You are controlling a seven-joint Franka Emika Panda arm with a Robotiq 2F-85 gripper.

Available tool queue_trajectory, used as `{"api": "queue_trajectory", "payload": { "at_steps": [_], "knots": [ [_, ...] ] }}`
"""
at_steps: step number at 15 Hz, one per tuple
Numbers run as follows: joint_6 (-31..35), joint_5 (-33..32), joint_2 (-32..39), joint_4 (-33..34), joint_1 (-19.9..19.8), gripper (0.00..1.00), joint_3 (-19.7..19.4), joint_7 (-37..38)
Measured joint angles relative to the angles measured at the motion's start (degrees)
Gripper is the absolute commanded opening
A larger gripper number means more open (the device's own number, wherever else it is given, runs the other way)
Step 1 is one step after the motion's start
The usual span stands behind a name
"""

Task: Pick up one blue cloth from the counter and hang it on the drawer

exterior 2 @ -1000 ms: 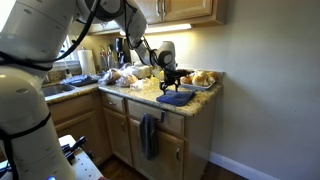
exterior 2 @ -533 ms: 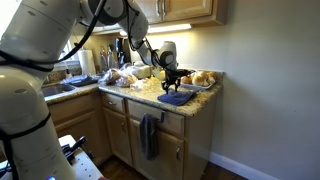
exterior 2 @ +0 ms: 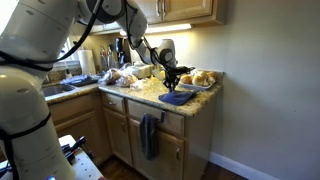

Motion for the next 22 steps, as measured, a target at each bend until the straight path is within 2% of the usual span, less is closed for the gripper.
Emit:
{"api": "queue_trajectory", "payload": {
  "at_steps": [7,11,16,22],
  "knots": [
    [-0.12,-4.63,-6.55,-4.17,3.59,0.09,-3.17,17.57],
    [-0.02,-6.49,-10.40,-6.86,4.11,0.09,-3.10,21.88],
    [-0.70,-7.27,-15.33,-10.43,4.19,0.10,-3.49,33.38],
    [-5.69,-6.73,-21.83,-17.14,4.19,0.10,-3.85,44.89]
  ]
}}
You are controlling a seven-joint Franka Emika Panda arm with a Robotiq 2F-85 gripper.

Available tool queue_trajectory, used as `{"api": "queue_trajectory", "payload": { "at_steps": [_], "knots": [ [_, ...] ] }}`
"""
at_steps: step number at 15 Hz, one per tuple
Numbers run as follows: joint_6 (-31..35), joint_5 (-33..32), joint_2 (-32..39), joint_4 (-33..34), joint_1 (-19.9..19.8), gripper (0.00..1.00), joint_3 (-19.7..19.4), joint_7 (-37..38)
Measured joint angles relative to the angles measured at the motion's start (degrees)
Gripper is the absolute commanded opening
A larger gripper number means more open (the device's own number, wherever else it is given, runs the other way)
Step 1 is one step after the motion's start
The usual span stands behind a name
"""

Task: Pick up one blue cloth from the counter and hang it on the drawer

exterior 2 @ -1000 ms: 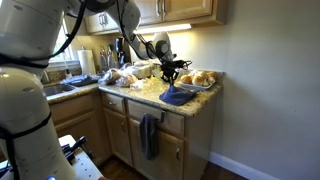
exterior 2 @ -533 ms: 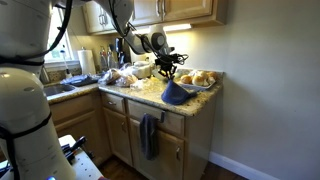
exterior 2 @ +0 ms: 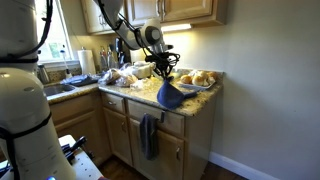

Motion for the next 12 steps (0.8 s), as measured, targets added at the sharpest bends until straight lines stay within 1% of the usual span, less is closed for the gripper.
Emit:
{"api": "queue_trajectory", "payload": {
  "at_steps": [4,7,12],
  "knots": [
    [-3.02,0.51,-4.50,-5.67,0.00,0.10,-0.12,3.51],
    [-3.64,0.55,-6.79,-8.90,0.09,0.10,0.15,4.24],
    [-3.64,0.73,-7.08,-9.77,0.59,0.10,0.18,4.31]
  ]
}}
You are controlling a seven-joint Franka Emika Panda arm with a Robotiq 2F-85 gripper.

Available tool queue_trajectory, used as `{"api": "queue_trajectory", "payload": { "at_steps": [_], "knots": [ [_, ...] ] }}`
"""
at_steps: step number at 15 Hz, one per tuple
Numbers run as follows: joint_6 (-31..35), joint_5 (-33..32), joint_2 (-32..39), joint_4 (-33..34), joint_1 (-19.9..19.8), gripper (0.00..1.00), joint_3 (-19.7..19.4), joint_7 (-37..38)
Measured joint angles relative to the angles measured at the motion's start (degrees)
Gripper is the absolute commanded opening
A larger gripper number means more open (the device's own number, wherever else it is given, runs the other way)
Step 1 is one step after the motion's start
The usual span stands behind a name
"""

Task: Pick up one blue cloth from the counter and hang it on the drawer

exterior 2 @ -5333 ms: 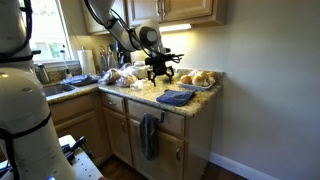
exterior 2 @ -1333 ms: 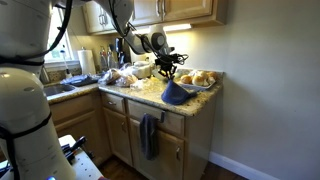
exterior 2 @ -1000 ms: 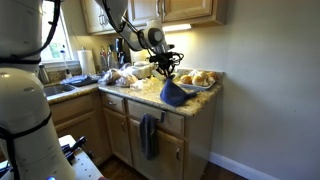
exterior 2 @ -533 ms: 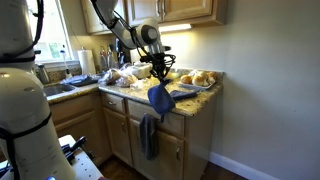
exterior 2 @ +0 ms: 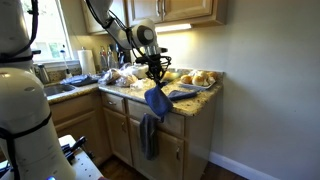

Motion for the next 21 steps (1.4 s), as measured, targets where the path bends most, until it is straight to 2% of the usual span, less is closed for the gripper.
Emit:
{"api": "queue_trajectory", "payload": {
  "at_steps": [7,16,21],
  "knots": [
    [0.01,0.52,-0.12,-1.35,0.06,0.08,0.00,0.05],
    [-2.17,6.85,-8.68,-14.88,0.08,0.08,-0.04,0.07],
    [1.29,6.84,-10.34,-20.76,0.07,0.08,-0.55,-1.06]
  ]
}}
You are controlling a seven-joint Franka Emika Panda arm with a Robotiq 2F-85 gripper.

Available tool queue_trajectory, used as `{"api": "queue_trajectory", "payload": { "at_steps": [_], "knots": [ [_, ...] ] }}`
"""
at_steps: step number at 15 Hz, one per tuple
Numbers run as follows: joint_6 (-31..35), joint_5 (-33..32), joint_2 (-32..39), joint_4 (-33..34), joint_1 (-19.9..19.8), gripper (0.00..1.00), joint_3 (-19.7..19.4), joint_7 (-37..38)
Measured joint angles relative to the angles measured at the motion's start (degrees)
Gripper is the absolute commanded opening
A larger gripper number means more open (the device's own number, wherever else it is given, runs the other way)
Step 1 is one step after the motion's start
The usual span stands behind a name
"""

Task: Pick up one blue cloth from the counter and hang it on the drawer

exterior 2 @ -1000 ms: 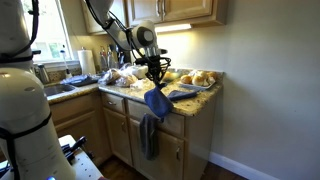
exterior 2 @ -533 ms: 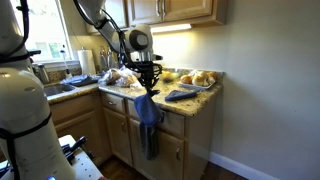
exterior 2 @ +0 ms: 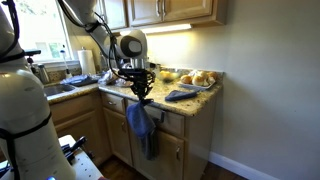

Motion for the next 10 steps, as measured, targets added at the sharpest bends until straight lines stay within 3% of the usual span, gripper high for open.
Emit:
{"api": "queue_trajectory", "payload": {
  "at_steps": [8,10],
  "knots": [
    [14.14,-0.75,6.07,-3.74,-0.43,0.09,-3.60,-6.71],
    [14.60,-0.70,7.32,-3.48,-0.47,0.09,-3.59,-6.86]
  ]
}}
